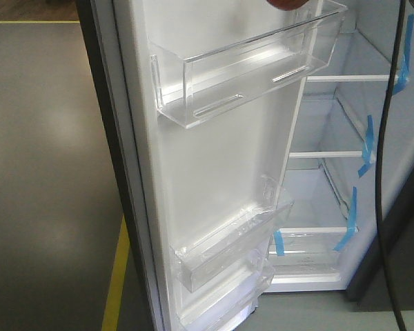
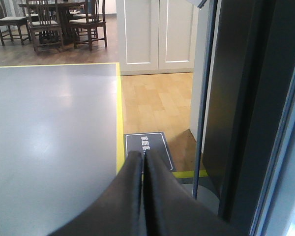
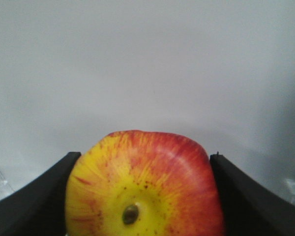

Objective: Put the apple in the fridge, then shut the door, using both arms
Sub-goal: 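Lower the apple into the upper door bin and open the right gripper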

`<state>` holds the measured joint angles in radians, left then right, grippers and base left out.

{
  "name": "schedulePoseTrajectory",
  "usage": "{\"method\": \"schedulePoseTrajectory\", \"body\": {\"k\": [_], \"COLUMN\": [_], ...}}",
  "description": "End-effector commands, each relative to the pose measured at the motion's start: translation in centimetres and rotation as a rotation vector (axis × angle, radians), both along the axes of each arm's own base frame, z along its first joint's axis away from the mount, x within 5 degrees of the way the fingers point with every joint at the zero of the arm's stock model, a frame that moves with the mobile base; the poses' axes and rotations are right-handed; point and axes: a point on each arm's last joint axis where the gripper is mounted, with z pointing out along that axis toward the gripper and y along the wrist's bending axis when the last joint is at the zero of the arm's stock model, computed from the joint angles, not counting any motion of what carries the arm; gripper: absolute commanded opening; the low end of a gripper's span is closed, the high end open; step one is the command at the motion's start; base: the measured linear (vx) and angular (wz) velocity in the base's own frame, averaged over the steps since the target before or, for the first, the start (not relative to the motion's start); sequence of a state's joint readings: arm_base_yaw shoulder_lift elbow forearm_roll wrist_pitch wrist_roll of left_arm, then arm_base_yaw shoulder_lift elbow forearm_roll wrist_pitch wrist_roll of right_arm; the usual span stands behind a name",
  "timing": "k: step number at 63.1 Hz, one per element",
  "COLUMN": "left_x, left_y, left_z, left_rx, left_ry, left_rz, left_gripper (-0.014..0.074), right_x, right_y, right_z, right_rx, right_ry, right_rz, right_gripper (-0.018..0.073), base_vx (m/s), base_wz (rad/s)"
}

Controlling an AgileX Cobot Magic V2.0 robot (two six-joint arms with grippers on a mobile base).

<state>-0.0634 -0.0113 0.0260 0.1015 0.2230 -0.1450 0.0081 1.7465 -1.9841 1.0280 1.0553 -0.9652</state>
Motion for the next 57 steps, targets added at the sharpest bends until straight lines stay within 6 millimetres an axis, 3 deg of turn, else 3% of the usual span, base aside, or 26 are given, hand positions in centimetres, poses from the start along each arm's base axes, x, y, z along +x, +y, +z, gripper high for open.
{"method": "schedulePoseTrajectory", "body": {"k": [1,9,21,29,46,57], "left_x": [0.05,0.05,0.05,0.05,0.05,0.05], "left_y": [-0.13,-0.13,-0.13,-0.13,-0.13,-0.13], "left_z": [0.09,0.09,0.09,0.09,0.09,0.09], "left_rx": [-0.023,-0.023,-0.023,-0.023,-0.023,-0.023], "left_ry": [-0.072,-0.072,-0.072,-0.072,-0.072,-0.072], "left_rz": [-0.014,-0.014,-0.014,-0.014,-0.014,-0.014], "left_gripper": [-0.0006,-0.0006,-0.0006,-0.0006,-0.0006,-0.0006], "right_x": [-1.53,-1.50,-1.49,-1.49,-1.40,-2.12], "right_y": [-0.08,-0.12,-0.13,-0.13,-0.18,-0.20], "right_z": [2.80,2.78,2.78,2.78,2.90,3.61], "right_rx": [0.021,0.021,0.031,0.035,0.048,0.095], "right_ry": [-0.093,-0.088,-0.077,-0.073,-0.079,-0.056], "right_rz": [-0.050,-0.055,-0.061,-0.062,-0.075,-0.081], "right_gripper": [0.0072,0.0188,0.0452,0.0554,0.0544,0.0423], "base_vx": [0.00,0.00,0.00,0.00,0.00,0.00], "base_wz": [0.00,0.00,0.00,0.00,0.00,0.00]}}
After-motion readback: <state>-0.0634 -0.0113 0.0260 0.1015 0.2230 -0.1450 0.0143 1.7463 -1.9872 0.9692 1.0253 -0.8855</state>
